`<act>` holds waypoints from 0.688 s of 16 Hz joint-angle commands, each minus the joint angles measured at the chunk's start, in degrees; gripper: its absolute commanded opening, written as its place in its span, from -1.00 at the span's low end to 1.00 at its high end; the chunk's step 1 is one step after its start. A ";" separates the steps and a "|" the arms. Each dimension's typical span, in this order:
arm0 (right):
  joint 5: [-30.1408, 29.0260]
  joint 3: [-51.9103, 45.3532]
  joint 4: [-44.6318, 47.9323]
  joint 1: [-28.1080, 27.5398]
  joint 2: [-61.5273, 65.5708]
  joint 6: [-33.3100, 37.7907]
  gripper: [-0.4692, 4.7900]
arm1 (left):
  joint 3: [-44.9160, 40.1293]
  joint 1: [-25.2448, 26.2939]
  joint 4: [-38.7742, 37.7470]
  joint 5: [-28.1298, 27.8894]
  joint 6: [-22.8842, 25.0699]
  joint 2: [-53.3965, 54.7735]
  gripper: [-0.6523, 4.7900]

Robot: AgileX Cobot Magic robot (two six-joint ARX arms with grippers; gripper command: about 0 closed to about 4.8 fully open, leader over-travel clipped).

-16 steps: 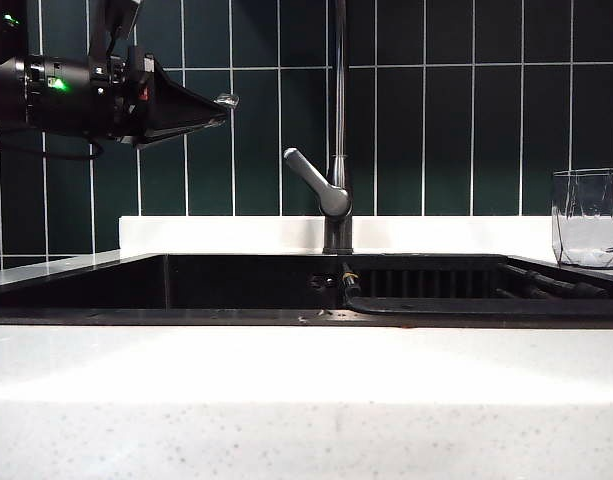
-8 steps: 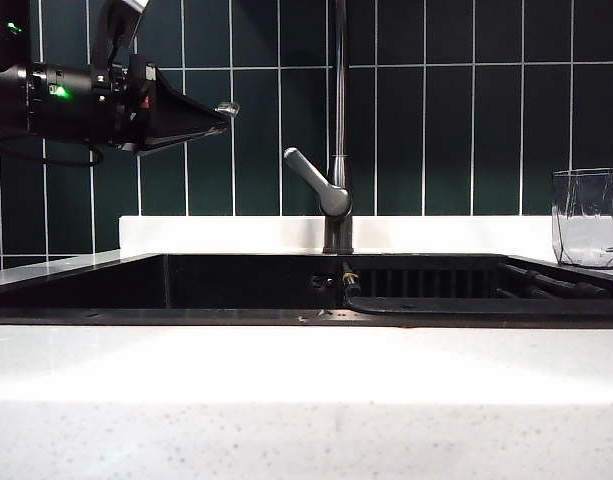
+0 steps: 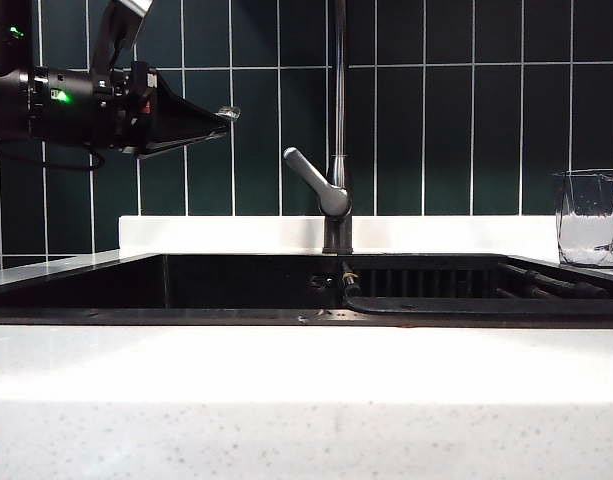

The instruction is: Pick up the mug next to the sink, go to the faucet to get some water, pour the water into the sink, and finally put the mug back to its place.

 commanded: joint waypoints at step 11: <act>-2.91 6.27 0.59 0.04 5.92 0.02 -0.79 | 1.14 -0.09 0.74 -0.22 1.07 0.85 -0.57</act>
